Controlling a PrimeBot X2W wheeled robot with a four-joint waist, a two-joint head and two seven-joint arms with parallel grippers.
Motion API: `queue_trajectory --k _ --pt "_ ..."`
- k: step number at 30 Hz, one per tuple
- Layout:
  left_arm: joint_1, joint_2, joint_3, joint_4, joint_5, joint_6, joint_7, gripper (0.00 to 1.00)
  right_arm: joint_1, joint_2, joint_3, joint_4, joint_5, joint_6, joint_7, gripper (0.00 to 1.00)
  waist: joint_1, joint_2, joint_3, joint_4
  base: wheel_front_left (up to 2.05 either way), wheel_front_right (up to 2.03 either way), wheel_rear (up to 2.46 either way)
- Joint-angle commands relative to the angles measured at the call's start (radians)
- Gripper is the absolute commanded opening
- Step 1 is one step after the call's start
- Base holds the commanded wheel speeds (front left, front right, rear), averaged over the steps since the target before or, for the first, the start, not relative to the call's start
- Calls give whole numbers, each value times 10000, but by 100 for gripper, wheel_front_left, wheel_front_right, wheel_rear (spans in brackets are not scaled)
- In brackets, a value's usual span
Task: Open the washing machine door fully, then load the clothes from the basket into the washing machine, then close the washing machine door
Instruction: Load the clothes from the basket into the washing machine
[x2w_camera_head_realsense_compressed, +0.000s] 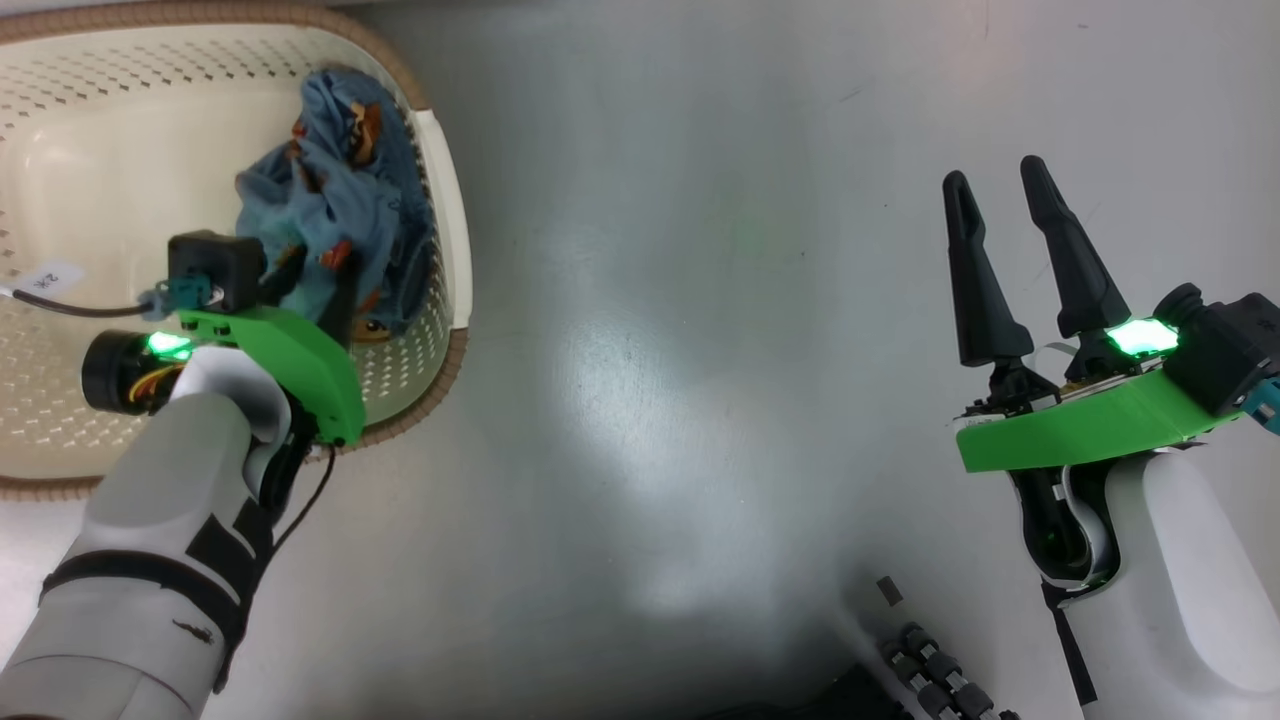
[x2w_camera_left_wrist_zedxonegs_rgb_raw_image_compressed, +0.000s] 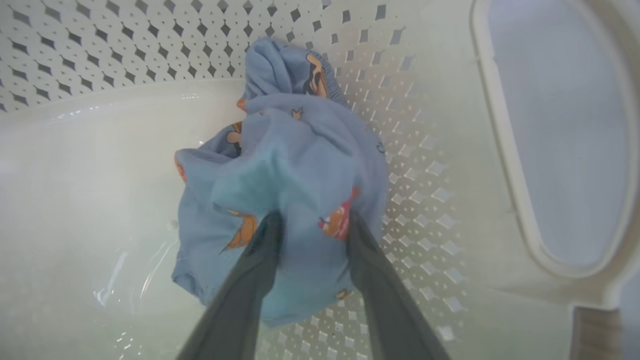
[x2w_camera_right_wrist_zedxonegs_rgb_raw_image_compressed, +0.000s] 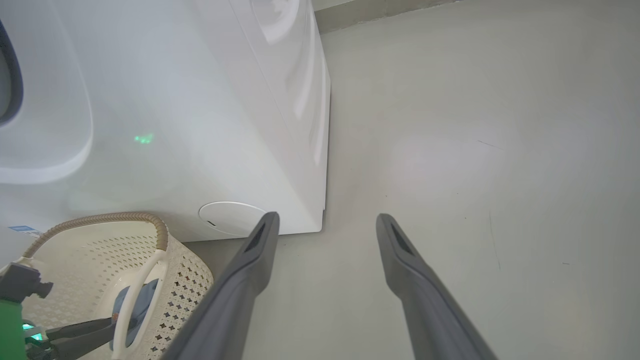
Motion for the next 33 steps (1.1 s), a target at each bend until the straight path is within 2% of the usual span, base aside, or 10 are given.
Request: queue_trajectory --k 1,8,17,24,33 --pt "7 347 34 -30 -193 -15 -65 0 246 -33 225 -183 35 16 -48 100 -1 0 6 6 0 0 0" --pt "-105 414 -387 -141 -892 -15 -65 0 234 -71 187 -149 13 16 -48 100 -1 0 -60 85 0 0 0" --pt "171 455 69 -660 -1310 -15 -65 0 326 -150 15 -93 -26 16 -48 100 -1 0 -590 427 0 0 0" --pt "834 413 1135 -1419 -940 -15 -65 0 517 -260 -122 -42 -41 16 -48 100 -1 0 -1382 789 0 0 0" --pt "2085 294 2892 -2707 279 -15 -65 0 980 -374 -106 175 -29 16 -48 100 -1 0 -2741 1151 0 0 0"
